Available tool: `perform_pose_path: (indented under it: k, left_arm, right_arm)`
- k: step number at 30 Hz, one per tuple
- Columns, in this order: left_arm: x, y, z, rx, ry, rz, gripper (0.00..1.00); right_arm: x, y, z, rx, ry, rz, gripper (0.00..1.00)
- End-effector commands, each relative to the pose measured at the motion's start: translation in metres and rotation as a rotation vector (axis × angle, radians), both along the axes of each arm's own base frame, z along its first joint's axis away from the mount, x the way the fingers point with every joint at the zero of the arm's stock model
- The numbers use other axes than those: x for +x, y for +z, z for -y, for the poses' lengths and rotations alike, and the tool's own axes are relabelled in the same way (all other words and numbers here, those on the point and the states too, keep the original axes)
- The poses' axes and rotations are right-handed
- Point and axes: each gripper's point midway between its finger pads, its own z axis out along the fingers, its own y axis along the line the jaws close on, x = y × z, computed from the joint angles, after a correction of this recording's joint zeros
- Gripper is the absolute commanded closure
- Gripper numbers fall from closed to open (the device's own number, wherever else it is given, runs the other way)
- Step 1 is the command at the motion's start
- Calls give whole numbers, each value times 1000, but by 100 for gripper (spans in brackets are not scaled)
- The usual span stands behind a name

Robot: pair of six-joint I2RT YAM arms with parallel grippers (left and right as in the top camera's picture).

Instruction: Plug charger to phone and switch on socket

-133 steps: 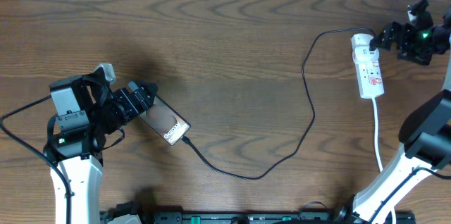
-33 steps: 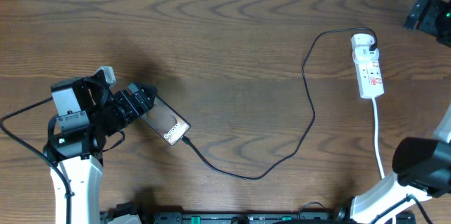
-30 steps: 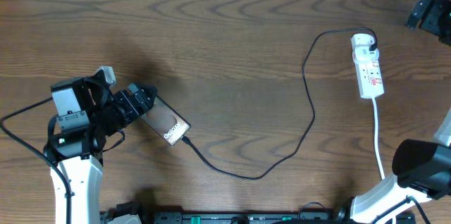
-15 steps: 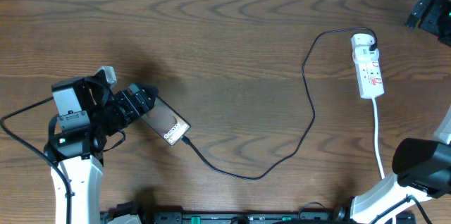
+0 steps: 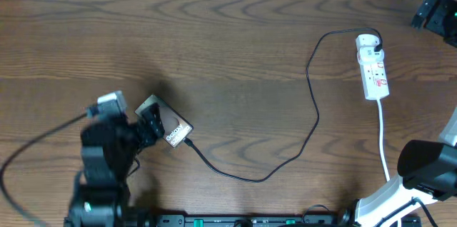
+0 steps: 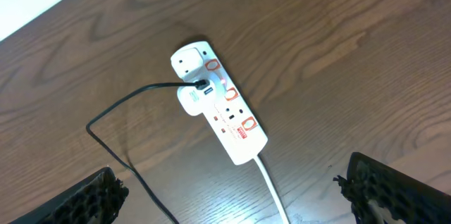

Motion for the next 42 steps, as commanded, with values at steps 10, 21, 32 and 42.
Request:
perform_pose_path:
  k: [10, 21, 32, 42]
  left_arm:
    - [-14, 31, -12, 316, 1, 661, 15]
    - [-13, -51, -22, 300, -8, 320, 15]
    - [-13, -52, -22, 301, -8, 318, 15]
    - [-13, -52, -22, 301, -8, 318, 15]
  right_arm:
    - [0, 0, 0, -5, -10, -2, 1]
    - [0, 0, 0, -5, -10, -3, 1]
    - [0, 0, 0, -5, -10, -3, 1]
    - [0, 0, 0, -5, -10, -3, 1]
